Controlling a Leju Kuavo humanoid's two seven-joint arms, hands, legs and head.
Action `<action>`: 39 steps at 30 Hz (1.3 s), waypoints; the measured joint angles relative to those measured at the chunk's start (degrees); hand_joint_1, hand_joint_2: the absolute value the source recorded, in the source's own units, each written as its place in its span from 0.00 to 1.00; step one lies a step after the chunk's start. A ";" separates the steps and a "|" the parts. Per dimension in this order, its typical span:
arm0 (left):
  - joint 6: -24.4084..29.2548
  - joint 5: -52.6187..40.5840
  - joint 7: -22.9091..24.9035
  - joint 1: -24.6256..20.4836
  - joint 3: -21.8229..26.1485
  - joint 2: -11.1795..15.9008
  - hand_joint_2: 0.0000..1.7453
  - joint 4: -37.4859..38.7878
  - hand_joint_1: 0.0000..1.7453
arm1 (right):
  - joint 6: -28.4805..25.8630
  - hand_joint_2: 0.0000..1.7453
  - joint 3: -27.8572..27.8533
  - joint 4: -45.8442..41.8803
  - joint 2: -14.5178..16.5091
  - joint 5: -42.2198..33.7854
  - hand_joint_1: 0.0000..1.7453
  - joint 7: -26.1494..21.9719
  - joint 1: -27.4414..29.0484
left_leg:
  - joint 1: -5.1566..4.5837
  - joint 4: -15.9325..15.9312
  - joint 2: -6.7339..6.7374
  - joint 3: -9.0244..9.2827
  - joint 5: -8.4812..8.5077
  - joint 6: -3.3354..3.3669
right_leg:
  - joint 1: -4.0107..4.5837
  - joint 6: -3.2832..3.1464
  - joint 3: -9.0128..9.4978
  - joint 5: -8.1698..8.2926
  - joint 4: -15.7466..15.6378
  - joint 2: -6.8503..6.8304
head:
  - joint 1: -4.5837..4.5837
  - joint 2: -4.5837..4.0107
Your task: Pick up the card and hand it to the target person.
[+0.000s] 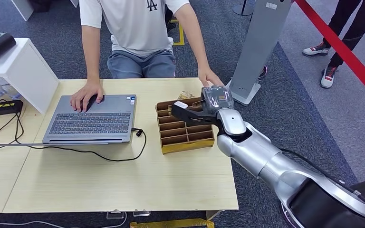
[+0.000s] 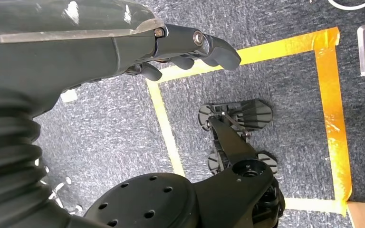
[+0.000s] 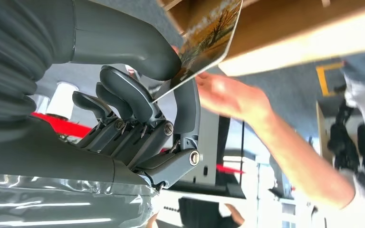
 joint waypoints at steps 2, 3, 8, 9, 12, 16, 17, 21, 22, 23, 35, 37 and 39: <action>0.04 0.08 0.02 0.07 0.00 0.00 1.00 0.00 0.00 | -1.62 1.00 -0.53 -2.88 -0.78 1.05 1.00 1.14 -0.08 | 0.00 0.01 0.00 0.00 0.00 0.00 | 0.00 0.00 0.00 0.00 0.00 0.00 | 0.01 0.00; 0.09 0.12 0.04 0.11 0.00 0.00 1.00 0.00 0.00 | -2.55 1.00 -0.95 -4.63 -1.24 1.70 1.00 1.78 -0.12 | 0.00 0.01 0.00 0.00 0.00 0.00 | 0.00 0.00 0.00 0.00 0.00 0.00 | 0.02 0.00; 0.50 0.37 0.26 0.23 0.00 -0.02 1.00 0.00 0.00 | -6.41 1.00 -3.62 -14.47 -3.70 5.48 1.00 4.04 0.17 | 0.00 0.01 0.00 0.01 0.00 0.00 | 0.00 0.00 -0.01 0.00 -0.01 0.00 | 0.01 0.00; 0.54 0.39 0.31 0.24 0.00 -0.02 1.00 0.00 0.00 | -6.80 1.00 -4.16 -16.41 -4.19 5.99 1.00 4.19 0.42 | 0.00 0.01 0.00 0.01 0.00 0.00 | 0.00 0.00 -0.01 0.00 -0.01 0.00 | 0.01 0.00; 0.58 0.42 0.37 0.22 0.00 -0.02 1.00 0.00 0.00 | -7.67 1.00 -5.51 -20.78 -5.33 6.91 1.00 4.29 1.45 | 0.00 0.01 0.00 0.01 0.00 0.00 | 0.00 0.00 -0.01 0.00 -0.01 0.01 | 0.02 0.00; 0.58 0.41 0.37 0.23 0.00 -0.04 1.00 0.00 0.00 | -9.45 1.00 -7.01 -24.42 -6.28 7.60 1.00 3.87 3.54 | 0.00 0.01 0.00 0.00 0.00 0.00 | 0.00 0.00 -0.01 0.00 -0.01 0.00 | 0.01 0.00; 0.57 0.41 0.37 0.22 0.00 -0.05 1.00 0.00 0.00 | -9.83 1.00 -7.31 -25.03 -6.45 7.73 1.00 3.68 4.10 | 0.00 0.01 0.00 0.00 0.00 0.00 | 0.00 0.00 -0.01 0.00 -0.01 0.00 | 0.01 0.00; 0.51 0.40 0.36 0.21 0.00 -0.10 1.00 0.00 0.00 | -10.54 1.00 -8.27 -26.55 -6.93 8.03 0.90 2.97 5.99 | 0.00 0.01 0.00 -0.04 0.00 0.00 | 0.00 0.00 -0.04 0.00 -0.01 0.00 | -0.01 0.00; 0.42 0.33 0.36 0.21 0.00 -0.11 1.00 0.00 0.00 | -10.61 1.00 -8.44 -26.81 -7.02 8.05 0.85 2.84 6.37 | 0.00 0.01 0.00 -0.06 0.00 0.00 | 0.00 0.00 -0.05 0.00 -0.01 -0.01 | -0.01 0.00; 0.26 0.24 0.36 0.21 0.00 -0.11 1.00 0.00 0.00 | -10.68 1.00 -8.60 -27.06 -7.11 8.08 0.82 2.69 6.73 | 0.00 0.01 0.00 -0.07 0.00 0.00 | 0.00 0.00 -0.07 -0.01 -0.01 -0.02 | 0.00 0.00; -0.45 0.61 -1.27 0.19 0.00 -0.11 0.00 0.00 0.00 | -23.55 1.00 -12.47 -30.16 -7.30 -17.86 0.00 -19.97 11.59 | 0.00 0.01 0.00 -0.08 -0.01 0.00 | 0.00 0.01 -0.07 -0.01 -0.02 -0.01 | -0.01 0.00; -0.46 0.80 -1.31 0.19 0.01 -0.11 0.00 0.00 0.00 | -25.87 1.00 -13.69 -30.50 -7.24 -29.37 0.00 -28.41 12.97 | 0.00 0.01 -0.01 -0.07 -0.01 0.00 | 0.00 0.01 -0.05 -0.01 -0.02 -0.01 | -0.01 0.00; -0.45 1.10 -1.27 0.20 0.03 -0.11 0.00 0.00 0.00 | -26.19 1.00 -14.90 -30.69 -7.16 -40.06 0.00 -34.97 14.44 | 0.00 0.01 -0.01 -0.05 -0.01 0.00 | 0.00 0.01 -0.03 -0.01 -0.02 -0.01 | 0.02 0.00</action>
